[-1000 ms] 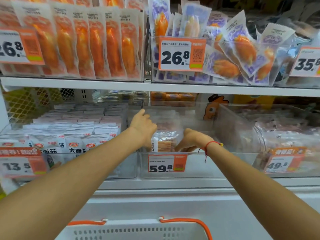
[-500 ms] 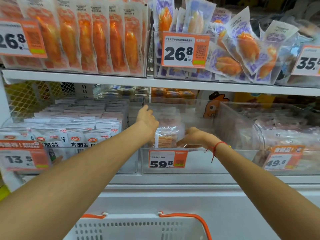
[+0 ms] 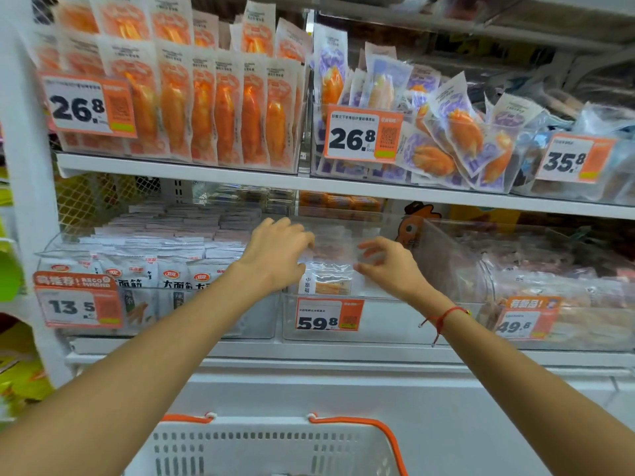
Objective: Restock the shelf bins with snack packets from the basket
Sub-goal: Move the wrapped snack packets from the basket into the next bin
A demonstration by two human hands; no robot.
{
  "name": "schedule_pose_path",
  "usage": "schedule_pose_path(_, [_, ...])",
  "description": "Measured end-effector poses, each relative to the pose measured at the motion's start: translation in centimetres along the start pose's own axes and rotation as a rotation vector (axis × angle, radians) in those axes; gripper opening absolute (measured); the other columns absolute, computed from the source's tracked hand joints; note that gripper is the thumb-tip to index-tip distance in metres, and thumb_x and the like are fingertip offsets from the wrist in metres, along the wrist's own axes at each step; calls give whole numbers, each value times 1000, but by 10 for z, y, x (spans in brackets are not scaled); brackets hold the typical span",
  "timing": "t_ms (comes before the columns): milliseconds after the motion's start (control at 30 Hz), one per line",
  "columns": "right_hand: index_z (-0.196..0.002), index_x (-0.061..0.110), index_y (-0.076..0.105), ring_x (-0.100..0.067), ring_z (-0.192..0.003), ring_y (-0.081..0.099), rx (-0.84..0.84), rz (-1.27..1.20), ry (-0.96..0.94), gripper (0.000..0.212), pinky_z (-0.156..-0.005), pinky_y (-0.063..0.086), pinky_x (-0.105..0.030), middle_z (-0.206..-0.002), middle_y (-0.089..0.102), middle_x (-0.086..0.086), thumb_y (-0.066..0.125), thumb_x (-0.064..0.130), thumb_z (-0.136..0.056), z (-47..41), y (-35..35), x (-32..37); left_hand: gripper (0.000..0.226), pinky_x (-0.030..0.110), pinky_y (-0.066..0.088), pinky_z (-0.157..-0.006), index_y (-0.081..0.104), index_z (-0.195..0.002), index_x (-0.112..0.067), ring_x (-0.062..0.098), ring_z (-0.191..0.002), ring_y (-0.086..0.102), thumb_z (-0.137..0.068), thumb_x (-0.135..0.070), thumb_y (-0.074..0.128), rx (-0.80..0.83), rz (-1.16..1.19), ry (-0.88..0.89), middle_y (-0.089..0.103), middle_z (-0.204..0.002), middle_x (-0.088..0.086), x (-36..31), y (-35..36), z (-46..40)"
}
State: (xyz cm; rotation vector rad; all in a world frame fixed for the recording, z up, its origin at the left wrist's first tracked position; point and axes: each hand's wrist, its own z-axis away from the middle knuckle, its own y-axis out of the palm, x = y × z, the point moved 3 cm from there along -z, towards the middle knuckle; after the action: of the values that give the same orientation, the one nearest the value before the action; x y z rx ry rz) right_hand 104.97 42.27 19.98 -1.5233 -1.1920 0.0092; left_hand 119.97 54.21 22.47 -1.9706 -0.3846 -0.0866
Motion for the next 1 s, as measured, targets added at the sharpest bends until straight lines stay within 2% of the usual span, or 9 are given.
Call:
schedule_pose_path(67, [-109, 19, 66, -15, -87, 64, -4, -68, -92, 25, -80, 56, -36, -101, 67, 0, 70, 23, -84, 13, -1, 13, 33, 30, 41, -84, 57, -120, -29, 16, -106, 55, -88, -29, 55, -88, 167, -54, 62, -113, -9, 2, -10, 18])
schedule_pose_path(133, [-102, 19, 69, -12, -81, 66, 84, -109, -146, 16, -75, 57, -31, -93, 68, 3, 68, 21, -86, 28, 4, 26, 24, 27, 45, -75, 61, -111, -32, 11, -95, 61, -88, -31, 56, -111, 348, -150, 65, -100, -16, 6, -13, 38])
schedule_pose_path(233, [-100, 11, 70, -4, -64, 64, 315, -151, -149, 12, -63, 53, -18, -78, 66, 5, 63, 11, -89, 51, 25, 34, 12, 26, 46, -72, 63, -98, -36, 8, -84, 61, -87, -35, 58, -57, 524, -294, 60, -78, -22, 10, -4, 72])
schedule_pose_path(333, [-102, 4, 68, 4, -53, 59, 477, -154, -121, 16, -57, 46, -9, -73, 64, 3, 60, 1, -88, 72, 61, 28, 10, 25, 47, -73, 65, -94, -37, 5, -84, 61, -86, -35, 59, 11, 639, -401, 61, -78, -23, 8, 21, 112])
schedule_pose_path(567, [-104, 8, 67, -1, -59, 61, 728, -156, 30, 17, -59, 47, -10, -88, 69, -13, 59, 3, -89, 135, 158, -12, 11, 24, 47, -74, 63, -96, -39, 6, -80, 60, -89, -33, 57, 248, 804, -607, 64, -91, -20, -9, 119, 214])
schedule_pose_path(733, [-106, 2, 67, -2, -62, 61, 855, -148, 174, 21, -68, 52, -15, -88, 68, -14, 55, 0, -90, 193, 224, -47, 24, 27, 46, -83, 63, -113, -29, 15, -104, 60, -95, -26, 48, 566, 789, -630, 62, -116, -11, -25, 199, 281])
schedule_pose_path(867, [-107, 3, 67, -22, -84, 64, 948, -88, 283, 23, -76, 55, -23, -95, 67, -15, 54, 1, -89, 245, 275, -77, 27, 24, 42, -79, 59, -117, -27, 20, -108, 58, -95, -20, 45, 822, 737, -613, 59, -124, -3, -38, 249, 335])
schedule_pose_path(933, [-110, 10, 66, -24, -99, 63, 1004, -8, 292, 23, -89, 52, -33, -105, 65, -8, 60, 11, -88, 273, 298, -86, 33, 27, 42, -81, 58, -122, -24, 22, -115, 55, -95, -13, 42, 962, 676, -598, 52, -135, 1, -45, 270, 363])
schedule_pose_path(1000, [-120, 15, 60, -22, -110, 57, 1100, 37, 265, 37, -96, 47, -33, -119, 59, -4, 67, 23, -85, 299, 319, -88, 43, 26, 44, -79, 53, -130, -27, 22, -112, 57, -93, -6, 41, 1095, 671, -593, 51, -138, 1, -54, 284, 389])
